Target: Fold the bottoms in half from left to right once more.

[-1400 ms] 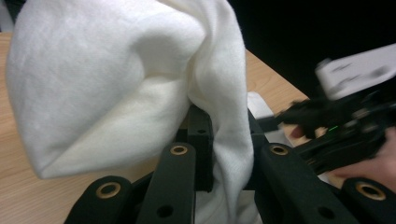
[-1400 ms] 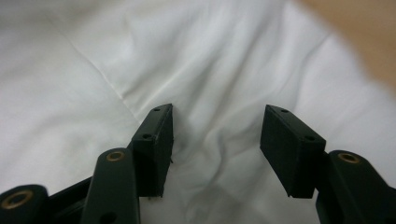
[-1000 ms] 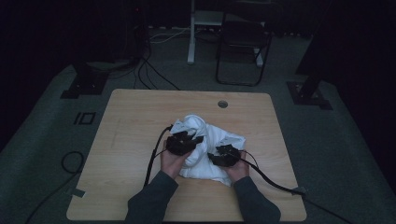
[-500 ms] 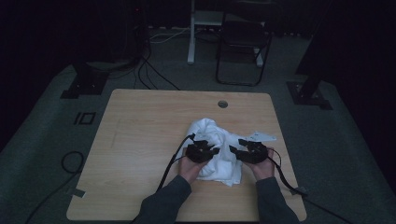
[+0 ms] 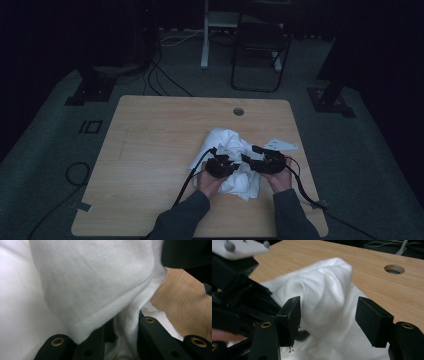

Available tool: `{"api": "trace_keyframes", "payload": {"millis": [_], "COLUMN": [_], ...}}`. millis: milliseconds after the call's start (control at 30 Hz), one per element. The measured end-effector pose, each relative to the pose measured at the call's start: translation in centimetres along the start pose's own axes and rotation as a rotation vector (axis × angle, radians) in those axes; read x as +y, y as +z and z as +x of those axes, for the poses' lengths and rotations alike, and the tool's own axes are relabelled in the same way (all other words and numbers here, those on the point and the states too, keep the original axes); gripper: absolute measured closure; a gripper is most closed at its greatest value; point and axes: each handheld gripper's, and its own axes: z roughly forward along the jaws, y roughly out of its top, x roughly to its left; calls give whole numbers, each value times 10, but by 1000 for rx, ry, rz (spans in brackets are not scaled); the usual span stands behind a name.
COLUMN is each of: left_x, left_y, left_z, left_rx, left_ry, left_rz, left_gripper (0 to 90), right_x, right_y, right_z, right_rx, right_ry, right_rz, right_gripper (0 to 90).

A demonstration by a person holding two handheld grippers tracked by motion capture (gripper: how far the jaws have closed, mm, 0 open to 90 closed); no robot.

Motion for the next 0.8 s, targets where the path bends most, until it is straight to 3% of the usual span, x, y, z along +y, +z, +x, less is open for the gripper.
{"api": "trace_keyframes", "payload": {"millis": [200,333,400,433,567,600,633,667,700,767,800], "left_x": [0,1,2,6,18,18,24,24,30,33,33], "left_y": [-2,-8,-11,-22,-60,-60,-83,-83,-105,-120,-120], "left_z": [1,0,-2,-6,-11,-11,-8,-8,3,21,21], "left_rx": [-4,-35,-43,-47,-75,-75,-76,-76,-30,42,42], "left_ry": [-9,-20,-21,-22,1,1,19,19,20,-6,-6], "left_rz": [-8,-27,-33,-48,-115,-115,-183,-183,-234,-260,-260], "left_gripper": [804,702,636,610,572,562,548,548,549,561,574], "right_x": [9,12,13,14,14,14,11,9,6,2,2], "right_y": [23,43,46,48,46,46,44,43,43,42,42], "right_z": [-1,-7,-8,-12,-18,-18,-22,-25,-28,-32,-32], "right_rx": [49,82,64,55,26,26,0,-2,-8,-11,-11], "right_ry": [14,36,38,60,65,65,76,86,95,116,116], "right_rz": [33,92,106,108,112,112,116,117,118,120,120], "right_gripper": [382,730,778,805,816,816,818,818,819,818,818]}}
